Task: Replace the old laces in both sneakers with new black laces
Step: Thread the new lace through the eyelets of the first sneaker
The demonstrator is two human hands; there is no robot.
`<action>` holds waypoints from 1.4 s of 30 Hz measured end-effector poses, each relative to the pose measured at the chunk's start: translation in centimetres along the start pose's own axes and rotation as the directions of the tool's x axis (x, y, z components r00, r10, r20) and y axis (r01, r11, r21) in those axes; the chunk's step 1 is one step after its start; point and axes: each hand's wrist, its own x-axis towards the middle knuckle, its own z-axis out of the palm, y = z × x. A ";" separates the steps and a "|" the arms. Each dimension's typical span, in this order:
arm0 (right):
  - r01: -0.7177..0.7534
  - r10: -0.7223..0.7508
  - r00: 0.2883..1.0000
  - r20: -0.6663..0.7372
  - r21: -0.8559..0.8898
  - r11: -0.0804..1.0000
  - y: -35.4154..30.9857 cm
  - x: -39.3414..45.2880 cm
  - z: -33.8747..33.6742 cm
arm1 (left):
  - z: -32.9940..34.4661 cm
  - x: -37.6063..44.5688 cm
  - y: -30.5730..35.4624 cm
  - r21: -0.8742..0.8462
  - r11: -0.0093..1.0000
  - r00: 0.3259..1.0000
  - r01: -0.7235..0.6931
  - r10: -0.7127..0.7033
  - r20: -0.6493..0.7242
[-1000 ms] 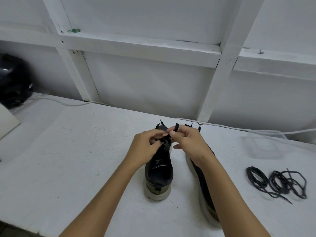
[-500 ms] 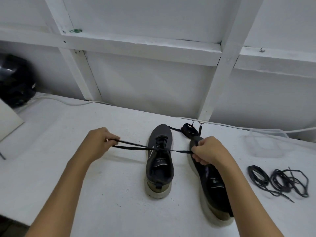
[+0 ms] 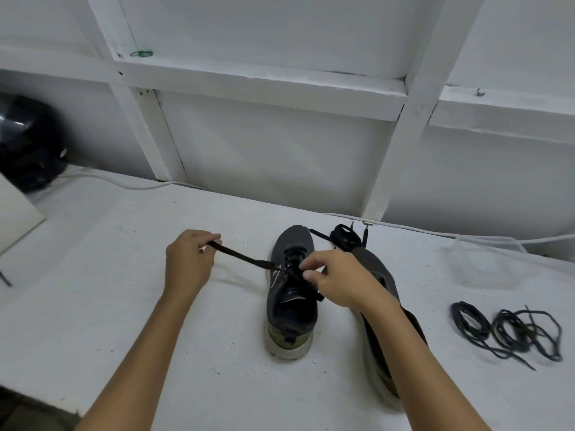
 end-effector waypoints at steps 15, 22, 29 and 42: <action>-0.008 0.004 0.999 -0.054 -0.066 0.998 0.0 0.6 -2.2 | 3.1 -4.4 5.6 -0.130 0.960 0.750 -0.249 0.276 0.601; -0.068 0.054 0.996 -0.069 -0.225 0.972 0.9 1.0 -1.8 | 2.5 -3.6 4.6 -0.007 0.926 0.763 -0.376 0.314 0.565; -0.078 0.065 0.996 -0.057 -0.273 0.959 1.6 0.6 -1.6 | 2.0 -3.2 3.4 0.046 0.902 0.767 -0.430 0.338 0.545; -0.141 0.070 0.981 -0.178 -0.421 0.896 3.1 0.3 -2.4 | 0.8 -3.1 0.9 0.145 0.964 0.907 -0.224 0.152 0.392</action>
